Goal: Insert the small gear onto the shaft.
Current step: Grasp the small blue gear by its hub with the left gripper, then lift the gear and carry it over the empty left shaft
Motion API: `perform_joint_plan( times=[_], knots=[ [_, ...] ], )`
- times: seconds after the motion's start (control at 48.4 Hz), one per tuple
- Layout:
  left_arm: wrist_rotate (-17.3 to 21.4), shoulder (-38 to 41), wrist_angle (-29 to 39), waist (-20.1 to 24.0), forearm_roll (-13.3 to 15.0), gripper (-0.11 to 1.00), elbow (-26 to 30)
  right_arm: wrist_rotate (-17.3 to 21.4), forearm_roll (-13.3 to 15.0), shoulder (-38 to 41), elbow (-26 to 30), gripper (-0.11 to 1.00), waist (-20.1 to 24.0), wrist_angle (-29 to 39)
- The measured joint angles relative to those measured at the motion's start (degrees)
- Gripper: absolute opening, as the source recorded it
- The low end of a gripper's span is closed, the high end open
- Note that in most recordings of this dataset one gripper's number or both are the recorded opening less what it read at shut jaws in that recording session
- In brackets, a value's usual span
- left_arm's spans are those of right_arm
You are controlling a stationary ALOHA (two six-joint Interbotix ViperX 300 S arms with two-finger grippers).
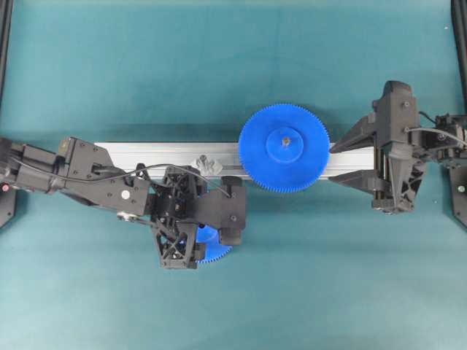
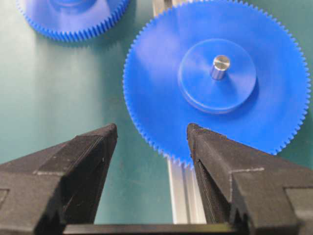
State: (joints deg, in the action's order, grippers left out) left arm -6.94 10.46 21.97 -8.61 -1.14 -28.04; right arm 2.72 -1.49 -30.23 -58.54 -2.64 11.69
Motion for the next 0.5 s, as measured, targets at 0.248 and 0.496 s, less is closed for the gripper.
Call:
perform_joint_plan(
  times=[0.248, 0.496],
  knots=[
    [0.0, 0.0, 1.05, 0.0, 0.0, 0.72, 0.26, 0.0, 0.0, 0.0, 0.0, 0.69, 0.0, -0.79],
    [0.62, -1.49, 1.14, -0.09, 0.0, 0.72, 0.18, 0.0, 0.0, 0.0, -0.09, 0.69, 0.0, -0.88]
  ],
)
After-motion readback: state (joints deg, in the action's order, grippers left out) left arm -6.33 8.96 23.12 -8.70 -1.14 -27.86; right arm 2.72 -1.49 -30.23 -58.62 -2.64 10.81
